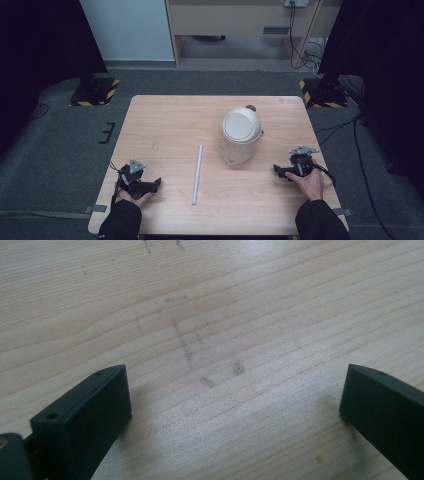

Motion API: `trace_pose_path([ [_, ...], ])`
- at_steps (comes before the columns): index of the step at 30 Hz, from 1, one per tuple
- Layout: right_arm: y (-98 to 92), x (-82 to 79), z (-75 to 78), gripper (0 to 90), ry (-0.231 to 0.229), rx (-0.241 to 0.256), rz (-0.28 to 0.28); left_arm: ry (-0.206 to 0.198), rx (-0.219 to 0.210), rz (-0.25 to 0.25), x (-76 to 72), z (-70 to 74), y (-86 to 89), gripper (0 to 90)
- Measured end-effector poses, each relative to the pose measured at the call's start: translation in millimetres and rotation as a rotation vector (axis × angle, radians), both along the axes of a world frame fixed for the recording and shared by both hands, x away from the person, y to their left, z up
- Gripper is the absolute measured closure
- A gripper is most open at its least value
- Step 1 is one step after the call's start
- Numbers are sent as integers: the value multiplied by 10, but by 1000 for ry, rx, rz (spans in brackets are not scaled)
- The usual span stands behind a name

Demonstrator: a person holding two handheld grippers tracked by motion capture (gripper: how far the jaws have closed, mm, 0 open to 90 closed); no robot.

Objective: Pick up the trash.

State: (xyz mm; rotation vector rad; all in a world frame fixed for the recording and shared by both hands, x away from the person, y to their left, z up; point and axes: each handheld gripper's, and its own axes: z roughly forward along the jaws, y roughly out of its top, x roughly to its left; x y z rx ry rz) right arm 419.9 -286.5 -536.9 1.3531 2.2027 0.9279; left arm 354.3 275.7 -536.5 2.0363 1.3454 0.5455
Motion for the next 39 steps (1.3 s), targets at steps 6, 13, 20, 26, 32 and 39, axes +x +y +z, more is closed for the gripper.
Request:
trace_pose_path([
  [6,-52,-56,160,218,-28,64,-38,1,-3,-16,36,0,22,0],
  [13,-41,-160,474,217,-207,194,-51,-1,-5,-12,34,1,23,1],
  [20,3,-212,669,229,-272,198,-46,-1,-18,-5,29,2,29,0],
  [26,109,-259,905,205,-316,202,-50,1,1,-13,35,0,15,0],
  [32,178,-268,1057,200,-351,223,-54,1,2,-10,34,1,12,0],
  [39,346,-169,1304,154,-395,240,-59,1,2,-2,31,0,1,0],
])
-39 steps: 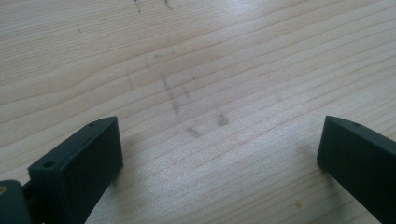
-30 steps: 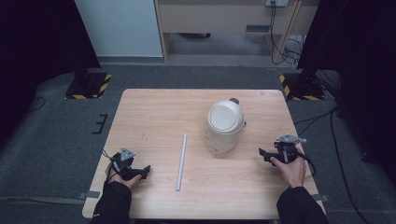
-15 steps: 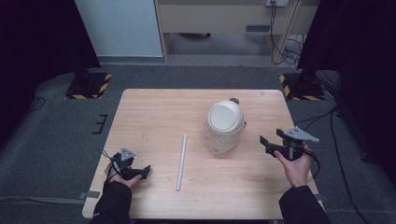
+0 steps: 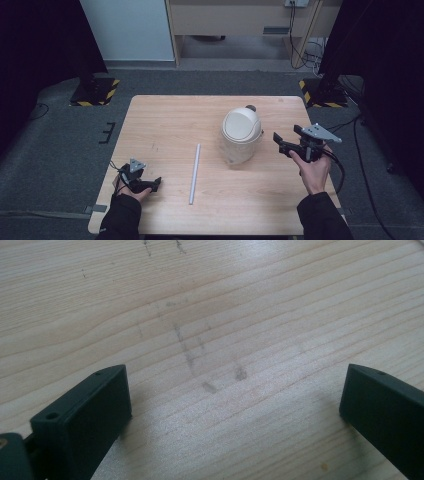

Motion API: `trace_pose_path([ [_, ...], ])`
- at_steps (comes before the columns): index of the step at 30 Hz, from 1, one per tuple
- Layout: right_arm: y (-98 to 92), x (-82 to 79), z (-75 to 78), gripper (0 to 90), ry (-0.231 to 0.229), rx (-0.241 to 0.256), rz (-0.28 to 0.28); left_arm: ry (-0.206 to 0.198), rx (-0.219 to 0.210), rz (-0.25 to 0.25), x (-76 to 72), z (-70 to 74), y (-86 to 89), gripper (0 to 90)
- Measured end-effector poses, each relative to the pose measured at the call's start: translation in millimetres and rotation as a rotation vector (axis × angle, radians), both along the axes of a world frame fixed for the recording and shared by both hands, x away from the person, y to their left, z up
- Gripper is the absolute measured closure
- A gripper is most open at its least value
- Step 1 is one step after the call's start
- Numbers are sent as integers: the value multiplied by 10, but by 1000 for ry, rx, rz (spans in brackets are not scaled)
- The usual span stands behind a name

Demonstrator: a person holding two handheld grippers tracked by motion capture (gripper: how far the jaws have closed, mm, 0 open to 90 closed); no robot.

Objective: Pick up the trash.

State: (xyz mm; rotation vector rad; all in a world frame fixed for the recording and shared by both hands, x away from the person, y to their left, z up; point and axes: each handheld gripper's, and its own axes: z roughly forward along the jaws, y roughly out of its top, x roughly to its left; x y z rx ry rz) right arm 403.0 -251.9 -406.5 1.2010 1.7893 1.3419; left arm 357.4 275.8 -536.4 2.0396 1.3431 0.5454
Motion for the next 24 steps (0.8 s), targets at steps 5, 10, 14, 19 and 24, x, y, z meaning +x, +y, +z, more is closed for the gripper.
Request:
trace_pose_path([
  [5,154,120,154,151,-9,-19,3,0,0,5,-1,0,-8,0],
  [10,375,263,235,152,-17,-46,16,0,0,6,-1,0,-15,0],
  [14,488,335,235,152,-10,-67,22,1,0,6,-1,0,-17,0],
  [19,674,435,175,148,0,-65,35,1,-1,-7,1,0,-26,0],
  [24,841,498,65,117,19,-97,43,0,-1,-12,1,-1,-32,0],
])
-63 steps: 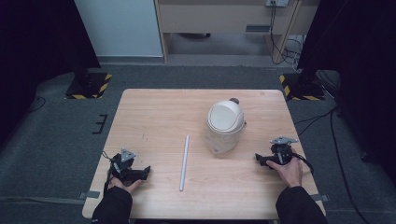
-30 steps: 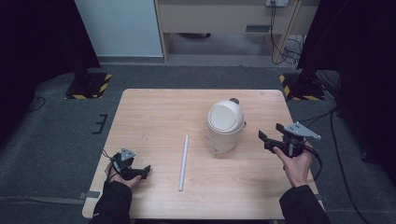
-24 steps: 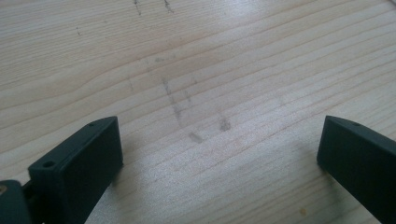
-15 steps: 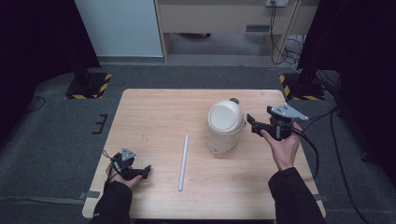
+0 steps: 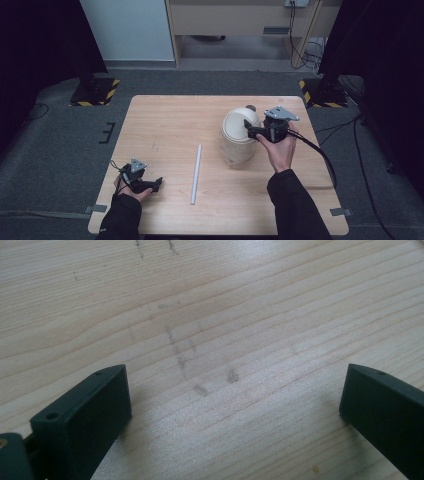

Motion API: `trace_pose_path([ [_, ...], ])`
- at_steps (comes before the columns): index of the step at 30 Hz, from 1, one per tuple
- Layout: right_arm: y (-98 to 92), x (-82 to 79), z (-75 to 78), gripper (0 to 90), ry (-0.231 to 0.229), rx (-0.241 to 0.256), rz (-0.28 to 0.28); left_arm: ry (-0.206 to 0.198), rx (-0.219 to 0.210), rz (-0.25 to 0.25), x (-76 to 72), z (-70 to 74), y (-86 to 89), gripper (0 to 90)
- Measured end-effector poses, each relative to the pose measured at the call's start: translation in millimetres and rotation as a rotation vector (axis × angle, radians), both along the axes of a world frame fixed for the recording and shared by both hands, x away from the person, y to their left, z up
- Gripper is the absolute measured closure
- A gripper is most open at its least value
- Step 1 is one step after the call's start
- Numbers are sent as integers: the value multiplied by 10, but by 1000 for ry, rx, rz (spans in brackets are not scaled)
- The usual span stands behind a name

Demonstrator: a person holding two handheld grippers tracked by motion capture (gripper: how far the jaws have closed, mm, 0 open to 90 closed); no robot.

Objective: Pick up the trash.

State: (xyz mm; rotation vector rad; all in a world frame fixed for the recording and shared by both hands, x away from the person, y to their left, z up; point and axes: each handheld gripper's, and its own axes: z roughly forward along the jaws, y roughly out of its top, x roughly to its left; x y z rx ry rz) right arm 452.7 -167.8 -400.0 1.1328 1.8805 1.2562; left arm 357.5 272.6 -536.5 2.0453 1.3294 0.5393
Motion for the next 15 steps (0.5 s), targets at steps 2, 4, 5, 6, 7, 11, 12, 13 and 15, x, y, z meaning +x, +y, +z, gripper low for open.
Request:
trace_pose_path([
  [2,60,0,-46,114,-1,10,1,0,0,-3,0,0,-1,0],
  [4,74,-3,-62,116,-4,3,1,0,0,-3,0,0,-2,0],
  [5,93,-14,-99,124,1,-33,-1,0,0,-4,-1,0,-2,0],
  [6,99,-19,-117,125,4,-43,-2,0,0,-4,-1,0,-2,0],
  [7,99,-19,-117,125,4,-43,-2,0,0,-4,-1,0,-2,0],
  [11,86,-26,-222,127,28,-38,-4,0,0,-4,-1,0,-2,0],
  [12,81,-25,-240,125,36,-45,-9,0,1,-3,-1,1,-2,0],
  [13,79,-22,-254,124,39,-53,-9,0,1,-4,-1,1,-2,0],
  [15,79,-13,-292,119,47,-48,-9,0,0,-4,-1,1,-2,0],
])
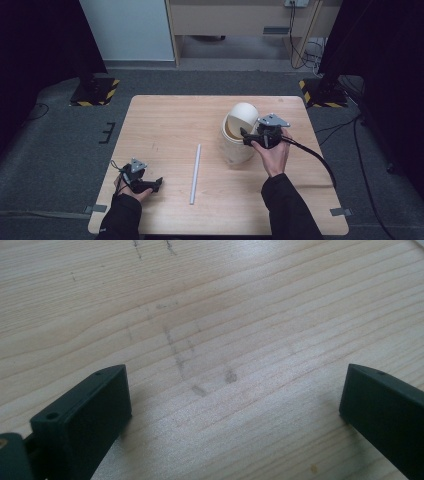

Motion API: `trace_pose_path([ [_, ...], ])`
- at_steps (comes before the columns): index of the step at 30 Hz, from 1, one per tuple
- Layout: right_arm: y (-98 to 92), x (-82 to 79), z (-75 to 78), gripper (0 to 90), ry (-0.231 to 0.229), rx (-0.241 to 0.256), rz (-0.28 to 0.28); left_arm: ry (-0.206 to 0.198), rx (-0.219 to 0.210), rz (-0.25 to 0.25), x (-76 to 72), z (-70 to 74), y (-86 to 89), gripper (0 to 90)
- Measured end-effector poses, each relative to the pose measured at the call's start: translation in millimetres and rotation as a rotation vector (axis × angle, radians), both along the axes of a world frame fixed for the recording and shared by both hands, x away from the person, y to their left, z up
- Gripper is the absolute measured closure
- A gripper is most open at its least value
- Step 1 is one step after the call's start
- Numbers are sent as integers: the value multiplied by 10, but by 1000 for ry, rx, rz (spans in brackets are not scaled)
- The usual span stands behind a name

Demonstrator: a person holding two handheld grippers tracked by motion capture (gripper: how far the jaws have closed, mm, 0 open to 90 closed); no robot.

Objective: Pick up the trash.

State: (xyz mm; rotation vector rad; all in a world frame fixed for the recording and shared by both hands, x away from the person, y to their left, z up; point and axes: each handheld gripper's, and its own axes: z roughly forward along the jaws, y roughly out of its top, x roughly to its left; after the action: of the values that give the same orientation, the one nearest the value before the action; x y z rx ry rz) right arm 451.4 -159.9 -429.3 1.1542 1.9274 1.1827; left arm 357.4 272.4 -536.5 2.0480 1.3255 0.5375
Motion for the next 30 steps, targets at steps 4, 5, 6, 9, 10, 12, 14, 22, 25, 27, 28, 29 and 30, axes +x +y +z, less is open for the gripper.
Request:
trace_pose_path([
  [4,15,30,-49,106,4,31,-14,0,1,2,0,0,-1,0],
  [5,15,30,-49,106,4,31,-14,0,1,2,0,0,-1,0],
  [6,16,36,-60,111,4,36,-15,0,1,3,0,0,-2,0],
  [9,35,40,-94,106,10,54,-25,0,1,3,0,0,-3,0],
  [10,33,42,-105,112,13,54,-29,0,1,3,0,0,-3,0],
  [12,30,39,-109,132,19,38,-32,0,1,4,0,0,-4,0],
  [14,25,33,-113,120,16,32,-43,1,1,6,0,1,-7,0],
  [22,10,-16,-82,160,-19,29,-34,6,-1,3,3,8,-8,2],
  [25,-19,-78,-35,143,-24,50,-15,13,-9,8,1,22,-5,25],
  [27,-36,-105,-13,139,-28,54,-7,20,-17,12,-2,37,-4,36],
  [28,-55,-136,10,133,-31,60,-1,22,-23,13,-4,44,-5,51],
  [29,-99,-202,57,129,-37,70,19,28,-32,12,-7,61,-9,79],
  [30,-99,-202,57,129,-37,70,19,28,-32,12,-7,61,-9,95],
])
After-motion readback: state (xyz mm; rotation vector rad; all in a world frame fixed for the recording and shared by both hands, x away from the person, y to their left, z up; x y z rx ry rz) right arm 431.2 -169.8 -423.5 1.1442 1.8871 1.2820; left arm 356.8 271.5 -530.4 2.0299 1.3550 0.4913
